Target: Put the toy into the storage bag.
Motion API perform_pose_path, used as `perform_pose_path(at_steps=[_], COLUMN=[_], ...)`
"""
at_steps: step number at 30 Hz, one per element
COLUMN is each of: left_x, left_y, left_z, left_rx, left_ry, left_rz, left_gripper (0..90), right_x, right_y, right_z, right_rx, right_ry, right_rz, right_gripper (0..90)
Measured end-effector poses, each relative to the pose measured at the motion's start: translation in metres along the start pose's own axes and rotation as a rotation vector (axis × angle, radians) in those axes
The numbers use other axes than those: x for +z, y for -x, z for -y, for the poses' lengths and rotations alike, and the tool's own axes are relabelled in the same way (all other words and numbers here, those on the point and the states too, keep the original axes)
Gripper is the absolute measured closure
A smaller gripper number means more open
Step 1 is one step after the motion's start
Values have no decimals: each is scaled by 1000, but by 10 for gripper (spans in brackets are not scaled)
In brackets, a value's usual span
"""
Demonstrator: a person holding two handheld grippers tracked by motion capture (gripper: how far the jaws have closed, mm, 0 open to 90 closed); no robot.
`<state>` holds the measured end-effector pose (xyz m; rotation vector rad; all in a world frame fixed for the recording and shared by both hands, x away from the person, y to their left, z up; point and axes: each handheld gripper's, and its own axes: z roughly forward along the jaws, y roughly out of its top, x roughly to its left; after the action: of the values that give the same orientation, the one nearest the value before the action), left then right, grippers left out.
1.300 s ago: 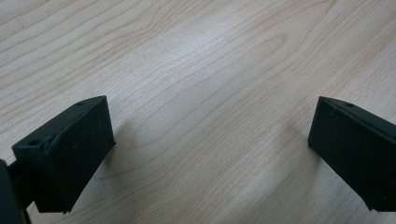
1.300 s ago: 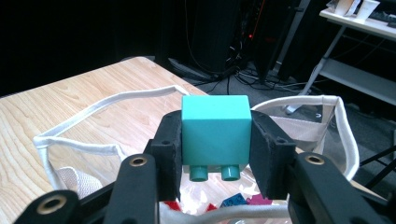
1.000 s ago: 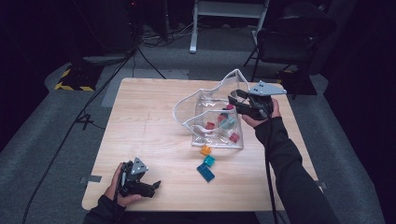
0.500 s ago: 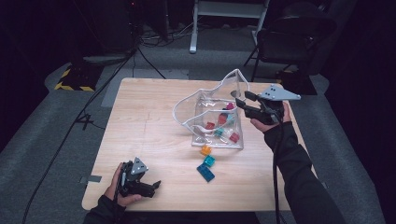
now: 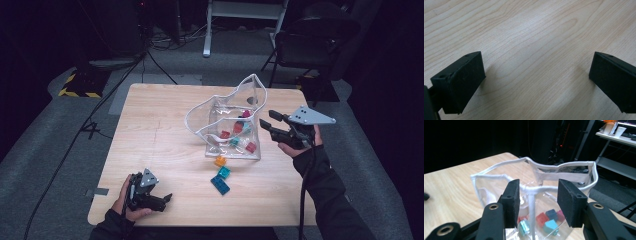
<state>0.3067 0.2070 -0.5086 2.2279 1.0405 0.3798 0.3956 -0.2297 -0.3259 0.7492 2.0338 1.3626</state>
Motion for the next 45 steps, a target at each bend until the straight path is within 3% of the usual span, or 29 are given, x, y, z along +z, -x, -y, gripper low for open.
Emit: perform_pose_path(at_steps=[9, 20, 31, 45], left_x=[0, 0, 0, 0], left_y=[0, 0, 0, 0], left_z=[0, 0, 0, 0], left_rx=[-1, 0, 0, 0], left_ry=[1, 0, 0, 0], left_rz=[0, 0, 0, 0], left_gripper=[5, 5, 5, 5], right_x=[-11, -8, 17, 54], right_y=[-11, -23, -49, -81], right_z=[24, 59, 95, 121], right_rx=[-6, 5, -11, -22], right_ry=[-19, -61, -145, -226], right_rz=[-30, -78, -171, -267], right_gripper=[539, 533, 532, 524])
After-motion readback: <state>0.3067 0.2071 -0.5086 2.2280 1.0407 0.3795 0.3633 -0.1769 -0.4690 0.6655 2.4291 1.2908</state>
